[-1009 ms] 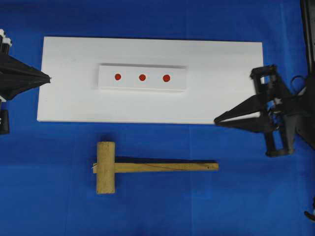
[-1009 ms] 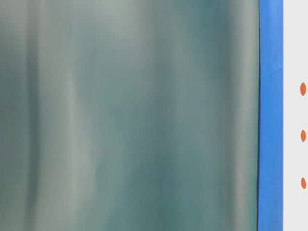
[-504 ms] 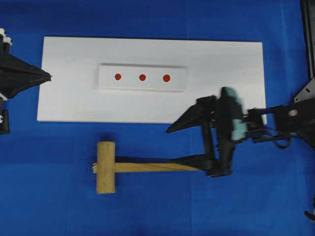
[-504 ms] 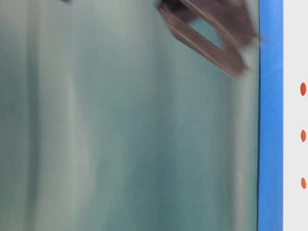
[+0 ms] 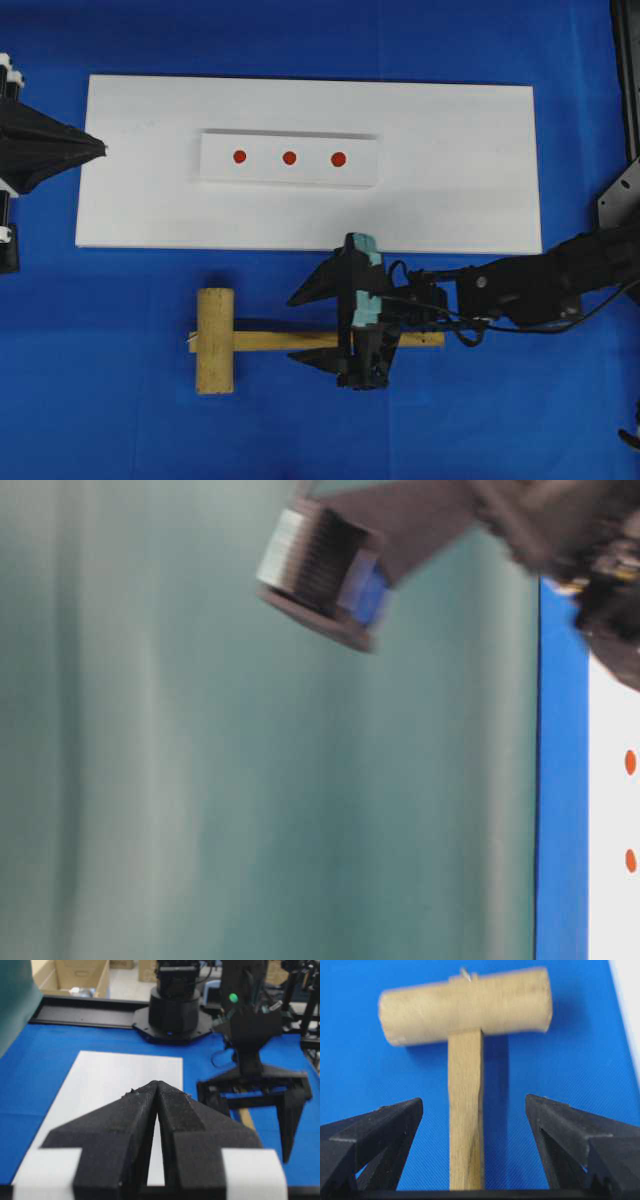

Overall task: Hit the mark with a hammer.
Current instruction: 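Close the right gripper around the mallet handle near its end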

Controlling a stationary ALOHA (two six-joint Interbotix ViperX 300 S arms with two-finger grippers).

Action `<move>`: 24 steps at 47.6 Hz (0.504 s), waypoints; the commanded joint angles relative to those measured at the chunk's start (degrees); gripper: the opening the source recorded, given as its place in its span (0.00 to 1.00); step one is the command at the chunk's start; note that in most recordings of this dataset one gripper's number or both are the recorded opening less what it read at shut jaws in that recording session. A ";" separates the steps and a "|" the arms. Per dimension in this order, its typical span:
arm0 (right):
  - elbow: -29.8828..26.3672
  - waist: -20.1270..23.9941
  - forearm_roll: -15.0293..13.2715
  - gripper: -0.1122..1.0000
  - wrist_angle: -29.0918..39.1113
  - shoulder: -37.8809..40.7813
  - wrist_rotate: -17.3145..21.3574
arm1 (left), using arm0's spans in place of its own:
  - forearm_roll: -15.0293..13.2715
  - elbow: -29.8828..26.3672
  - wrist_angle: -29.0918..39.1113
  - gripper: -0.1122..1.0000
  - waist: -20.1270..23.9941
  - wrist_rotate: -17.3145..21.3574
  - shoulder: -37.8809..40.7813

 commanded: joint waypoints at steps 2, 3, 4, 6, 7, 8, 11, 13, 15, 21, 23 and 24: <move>-2.20 0.88 0.79 0.87 -0.70 1.32 -0.09 | -0.09 -0.44 -0.26 0.12 0.62 -0.18 0.44; -2.37 0.97 0.88 0.87 -0.70 1.76 -0.09 | -0.09 -0.44 -0.26 0.12 0.62 -0.18 0.44; -2.55 1.05 0.88 0.87 -0.70 2.11 -0.09 | -0.18 -0.44 -0.26 0.12 0.79 -0.18 0.44; -2.81 1.14 0.88 0.87 -0.70 2.81 -0.09 | -0.18 -0.44 -0.26 0.12 0.97 -0.18 0.44; -2.90 1.23 0.97 0.87 -0.70 3.16 -0.09 | -0.18 -0.44 -0.35 0.12 1.05 -0.18 0.44; -3.08 1.23 1.05 0.87 -0.70 3.60 -0.09 | -0.09 -0.44 -0.26 0.12 1.14 -0.18 0.44; -3.34 1.23 1.41 0.87 -0.70 4.57 -0.09 | -0.18 -0.35 -0.26 0.12 1.41 -0.18 0.53; -3.52 1.23 1.67 0.87 -0.70 5.01 -0.09 | -0.18 -0.26 -0.35 0.12 1.49 -0.18 0.44; -3.69 1.23 1.67 0.87 -0.70 5.54 -0.09 | -0.09 -0.26 -0.35 0.12 1.49 -0.18 0.44; -3.87 1.23 1.67 0.86 -0.70 6.15 -0.35 | -0.09 -0.18 -0.26 0.12 1.49 -0.18 0.53; -3.78 1.23 1.67 0.86 -0.70 6.15 -0.53 | -0.18 -0.18 -0.26 0.12 1.49 -0.18 0.53; -3.78 1.23 1.67 0.85 -0.70 6.06 -0.62 | -0.18 -0.09 -0.26 0.12 1.49 -0.18 0.44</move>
